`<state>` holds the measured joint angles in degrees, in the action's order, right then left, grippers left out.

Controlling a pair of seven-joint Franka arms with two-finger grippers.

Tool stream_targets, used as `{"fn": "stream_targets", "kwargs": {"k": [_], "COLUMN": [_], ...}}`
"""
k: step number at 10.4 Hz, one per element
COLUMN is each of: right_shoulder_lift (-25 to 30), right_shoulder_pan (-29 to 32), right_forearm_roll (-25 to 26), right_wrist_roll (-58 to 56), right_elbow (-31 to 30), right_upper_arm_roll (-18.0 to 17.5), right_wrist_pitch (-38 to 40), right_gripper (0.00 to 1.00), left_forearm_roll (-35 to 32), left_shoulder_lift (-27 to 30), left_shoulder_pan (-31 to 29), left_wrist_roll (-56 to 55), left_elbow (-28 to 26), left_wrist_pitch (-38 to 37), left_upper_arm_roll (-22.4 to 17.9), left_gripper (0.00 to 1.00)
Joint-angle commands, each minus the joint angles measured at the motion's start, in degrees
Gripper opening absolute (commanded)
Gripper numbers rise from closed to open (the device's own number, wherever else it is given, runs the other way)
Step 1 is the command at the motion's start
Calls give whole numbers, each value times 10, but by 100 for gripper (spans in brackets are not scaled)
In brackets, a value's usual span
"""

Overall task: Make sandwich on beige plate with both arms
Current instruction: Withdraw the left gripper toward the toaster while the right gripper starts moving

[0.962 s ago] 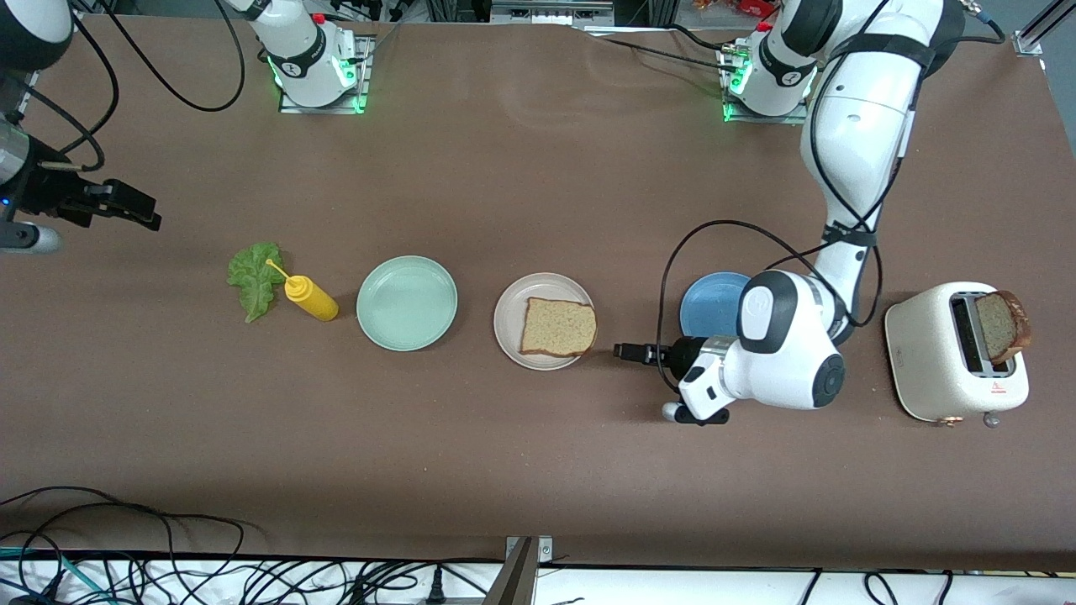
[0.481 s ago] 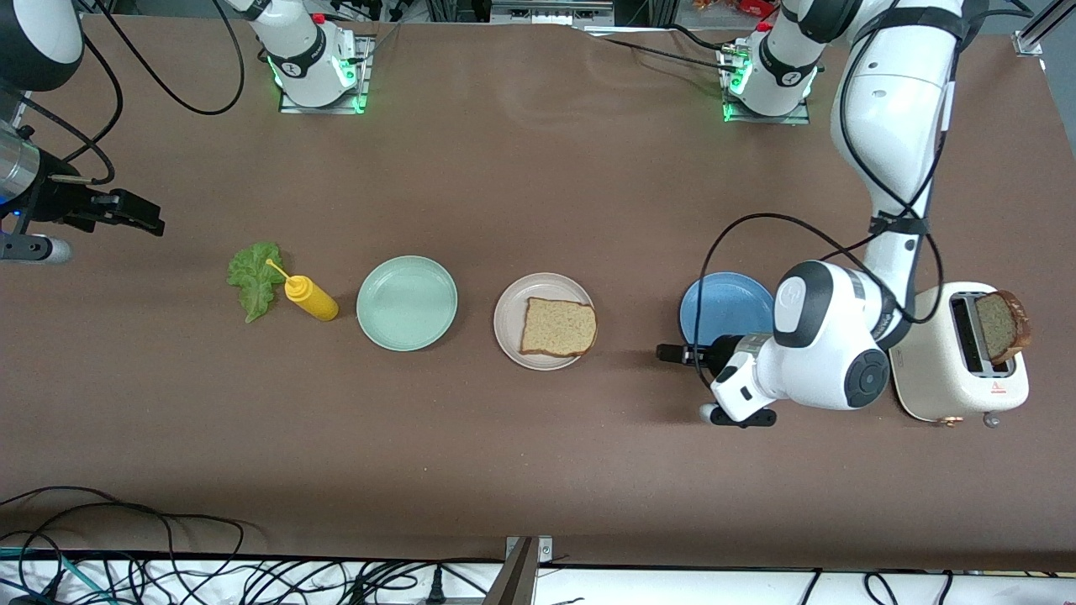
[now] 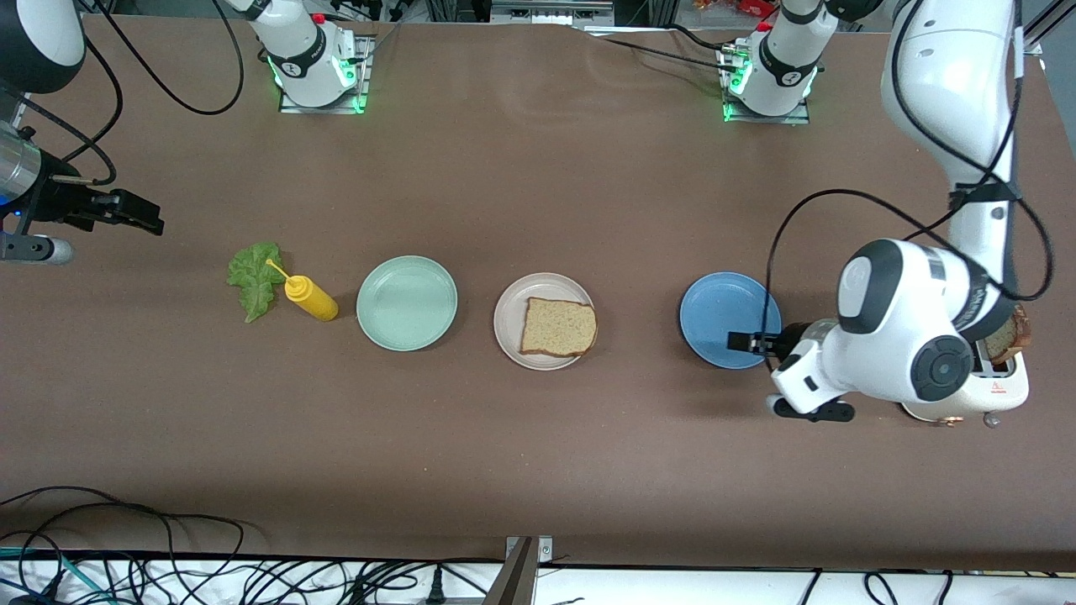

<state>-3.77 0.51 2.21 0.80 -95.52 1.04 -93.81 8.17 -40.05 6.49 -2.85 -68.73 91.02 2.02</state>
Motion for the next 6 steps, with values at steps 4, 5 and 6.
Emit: {"fn": "stream_targets", "kwargs": {"k": [4, 5, 6], "right_shoulder_lift": [10, 10, 10], "right_shoulder_pan": [-1, 0, 0], "right_forearm_roll": [10, 10, 10], "right_wrist_roll": [3, 3, 3], "right_elbow": [-8, -8, -8], "right_upper_arm_roll": [-2, -2, -1], "right_wrist_pitch": [3, 6, 6], "right_gripper": [100, 100, 100], "left_forearm_roll": [-40, -52, -64], "left_shoulder_lift": [45, 53, 61], "left_shoulder_pan": [-51, -55, -55], "left_wrist_roll": [47, 47, 46], "left_elbow": [-9, -9, -9], "left_wrist_pitch": [-35, -43, -46], "left_upper_arm_roll": [1, 0, 0], "left_gripper": [100, 100, 100]}}
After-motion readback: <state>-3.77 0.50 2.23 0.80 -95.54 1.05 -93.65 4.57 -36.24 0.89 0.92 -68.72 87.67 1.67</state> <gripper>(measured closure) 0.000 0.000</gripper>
